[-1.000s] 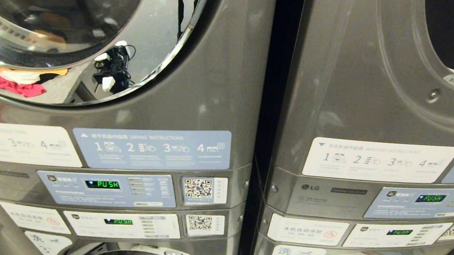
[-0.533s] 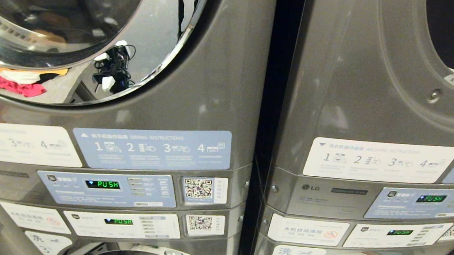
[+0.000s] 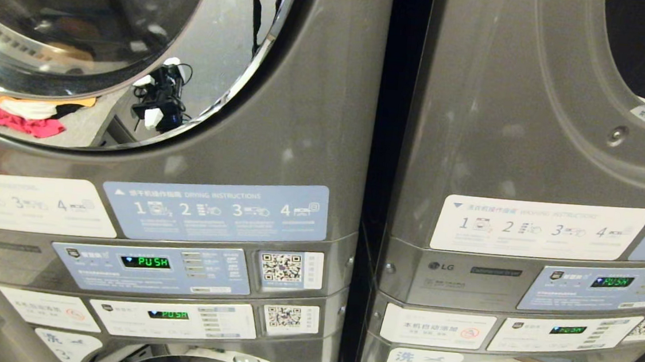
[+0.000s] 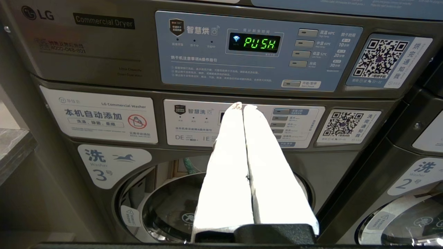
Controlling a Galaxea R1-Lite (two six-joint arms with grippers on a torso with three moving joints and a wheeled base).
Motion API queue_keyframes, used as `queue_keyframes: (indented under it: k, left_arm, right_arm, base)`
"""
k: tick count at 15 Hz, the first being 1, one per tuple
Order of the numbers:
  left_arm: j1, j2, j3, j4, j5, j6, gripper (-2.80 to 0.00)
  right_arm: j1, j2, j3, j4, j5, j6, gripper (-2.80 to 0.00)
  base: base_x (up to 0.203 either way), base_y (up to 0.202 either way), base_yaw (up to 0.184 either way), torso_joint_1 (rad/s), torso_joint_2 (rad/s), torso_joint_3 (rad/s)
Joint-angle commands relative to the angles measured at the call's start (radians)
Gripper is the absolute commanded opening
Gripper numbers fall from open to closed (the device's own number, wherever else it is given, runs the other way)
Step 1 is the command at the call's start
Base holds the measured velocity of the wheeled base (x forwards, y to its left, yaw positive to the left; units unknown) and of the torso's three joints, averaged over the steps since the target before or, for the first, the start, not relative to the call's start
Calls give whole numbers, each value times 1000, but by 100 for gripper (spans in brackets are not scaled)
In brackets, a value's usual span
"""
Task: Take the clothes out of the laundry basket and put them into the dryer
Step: Open the dryer
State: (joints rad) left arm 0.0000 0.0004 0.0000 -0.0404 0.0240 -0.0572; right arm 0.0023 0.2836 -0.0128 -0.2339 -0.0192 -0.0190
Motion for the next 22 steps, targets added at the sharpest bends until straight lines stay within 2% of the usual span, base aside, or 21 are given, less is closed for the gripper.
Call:
queue_keyframes:
  k: [1, 2, 4, 8, 12, 22]
  left_arm:
    - [0, 1, 14, -1, 1, 0, -280]
    - [0, 0, 14, 1, -1, 0, -280]
    - [0, 0, 14, 1, -1, 0, -280]
    - [0, 0, 14, 4, 1, -3, -280]
    - [0, 0, 14, 2, -1, 0, -280]
    - [0, 0, 14, 2, -1, 0, -280]
  right_arm:
    - [0, -231, 37, 59, 11, -17, -280]
    - [1, -277, 43, 75, 18, -27, -280]
    - [1, -284, 51, -12, 28, -32, -280]
    - [1, -282, 53, -10, 13, -17, -280]
    - [1, -282, 53, -10, -30, 58, -280]
    - [1, -282, 53, -10, -31, 71, -280]
  base:
    - [0, 0, 0, 0, 0, 0]
    - [0, 0, 0, 0, 0, 0]
    - [0, 0, 0, 0, 0, 0]
    - [0, 0, 0, 0, 0, 0]
    - [0, 0, 0, 0, 0, 0]
    - [0, 0, 0, 0, 0, 0]
